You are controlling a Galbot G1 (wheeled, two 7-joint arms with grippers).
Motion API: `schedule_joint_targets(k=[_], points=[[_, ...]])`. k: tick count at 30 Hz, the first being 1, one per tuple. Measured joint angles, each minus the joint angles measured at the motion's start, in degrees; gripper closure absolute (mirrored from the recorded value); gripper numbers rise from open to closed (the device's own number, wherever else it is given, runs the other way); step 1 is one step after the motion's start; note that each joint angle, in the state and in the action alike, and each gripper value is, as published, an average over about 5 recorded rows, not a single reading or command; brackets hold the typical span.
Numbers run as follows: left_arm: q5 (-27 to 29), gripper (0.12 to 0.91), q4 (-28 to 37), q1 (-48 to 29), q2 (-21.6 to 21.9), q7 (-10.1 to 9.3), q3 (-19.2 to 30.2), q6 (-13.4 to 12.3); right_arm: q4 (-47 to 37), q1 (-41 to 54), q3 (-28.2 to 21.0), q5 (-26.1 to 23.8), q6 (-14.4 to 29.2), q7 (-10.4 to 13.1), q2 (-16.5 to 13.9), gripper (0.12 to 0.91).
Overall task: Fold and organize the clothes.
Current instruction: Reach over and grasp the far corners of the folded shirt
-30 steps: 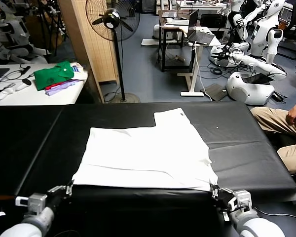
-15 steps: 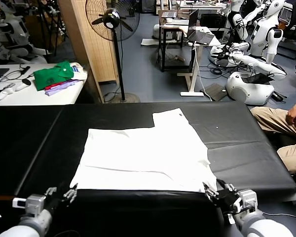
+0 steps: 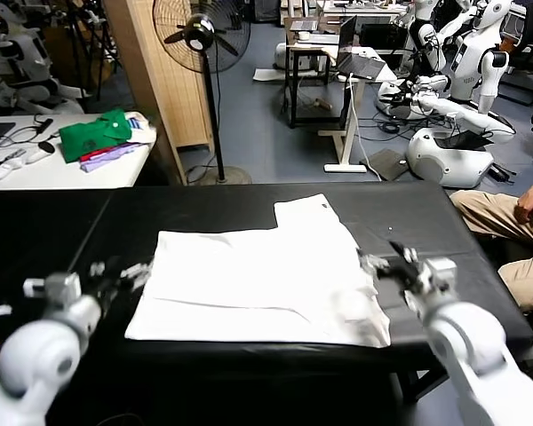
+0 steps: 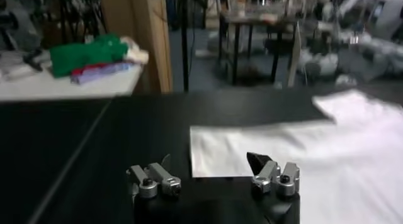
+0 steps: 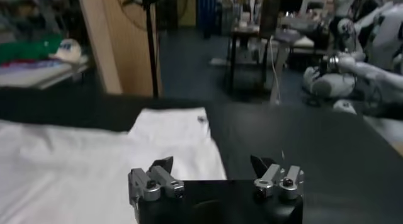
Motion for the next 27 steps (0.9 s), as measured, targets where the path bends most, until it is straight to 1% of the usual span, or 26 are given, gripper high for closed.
schedule_joint_targets(k=[3, 6, 10, 13, 18, 24, 27], points=[[-1.1, 0.232, 5.5, -5.7, -0.1, 0.04, 3.9, 0.3, -7.6, 6.6, -4.3, 0.0, 0.9, 0.4, 1.5, 0.227], [-2.6, 0.232, 10.7, -10.2, -0.8, 0.07, 7.1, 1.1, -15.2, 12.4, -7.8, 0.1, 1.2, 0.2, 3.2, 0.227], [-3.8, 0.232, 16.0, -14.5, -1.7, 0.81, 10.3, 1.9, -24.1, 18.4, -11.0, 0.1, 0.8, -0.2, 5.8, 0.227], [-3.4, 0.232, 19.0, -16.6, -2.4, 1.45, 11.8, 1.9, -29.8, 21.7, -11.8, 0.0, 0.2, -0.6, 8.0, 0.227], [-2.5, 0.232, 23.7, -19.9, -3.9, 2.31, 13.6, 1.5, -37.3, 24.8, -11.7, -1.4, 0.2, -2.1, 11.3, 0.227], [-2.8, 0.232, 28.1, -23.1, -5.0, 3.39, 15.1, 2.1, -43.1, 26.4, -11.6, -3.4, 0.8, -4.1, 14.1, 0.227], [-2.6, 0.232, 30.2, -24.2, -5.3, 4.13, 15.7, 2.6, -45.3, 27.2, -11.6, -4.4, 1.0, -4.5, 15.2, 0.227]])
